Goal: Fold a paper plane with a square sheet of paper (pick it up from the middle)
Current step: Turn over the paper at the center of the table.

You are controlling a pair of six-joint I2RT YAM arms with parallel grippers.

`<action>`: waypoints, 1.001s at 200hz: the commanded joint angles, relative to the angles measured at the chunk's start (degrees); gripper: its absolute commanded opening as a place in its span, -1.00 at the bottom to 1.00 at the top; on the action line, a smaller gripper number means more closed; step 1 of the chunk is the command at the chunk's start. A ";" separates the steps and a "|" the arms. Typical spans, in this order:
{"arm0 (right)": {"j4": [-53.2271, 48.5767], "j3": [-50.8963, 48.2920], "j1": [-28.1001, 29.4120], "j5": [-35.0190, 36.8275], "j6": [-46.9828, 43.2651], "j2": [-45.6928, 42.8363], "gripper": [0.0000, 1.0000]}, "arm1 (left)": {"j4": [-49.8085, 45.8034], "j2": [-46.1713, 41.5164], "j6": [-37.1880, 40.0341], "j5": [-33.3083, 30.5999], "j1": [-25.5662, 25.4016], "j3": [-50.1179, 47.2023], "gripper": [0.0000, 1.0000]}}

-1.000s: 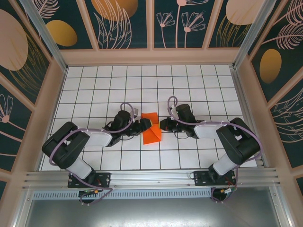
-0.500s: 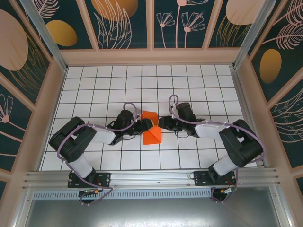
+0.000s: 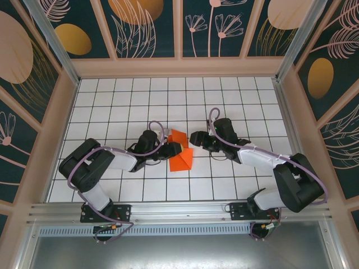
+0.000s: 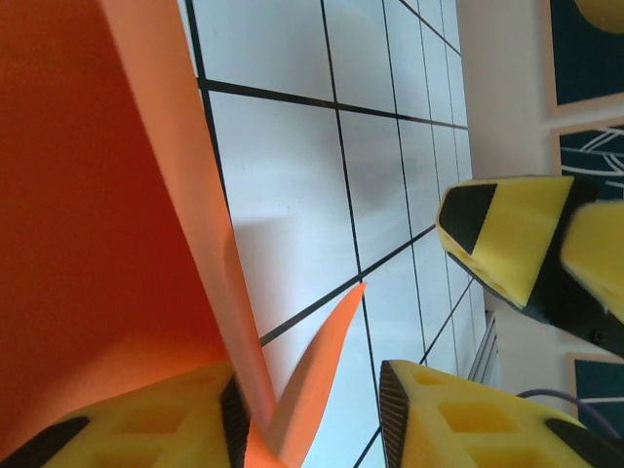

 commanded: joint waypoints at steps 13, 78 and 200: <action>-1.48 1.67 -1.65 1.28 0.97 -1.31 0.25 | -1.55 0.53 4.69 0.98 -0.36 1.63 -0.35; -5.44 3.53 -1.94 5.03 0.49 -4.34 0.26 | -17.88 -4.76 11.13 -7.10 -0.39 6.07 -0.81; -14.31 6.25 -2.77 17.32 -1.01 -7.93 0.43 | -78.40 -14.17 23.26 -51.27 -0.31 37.00 -0.93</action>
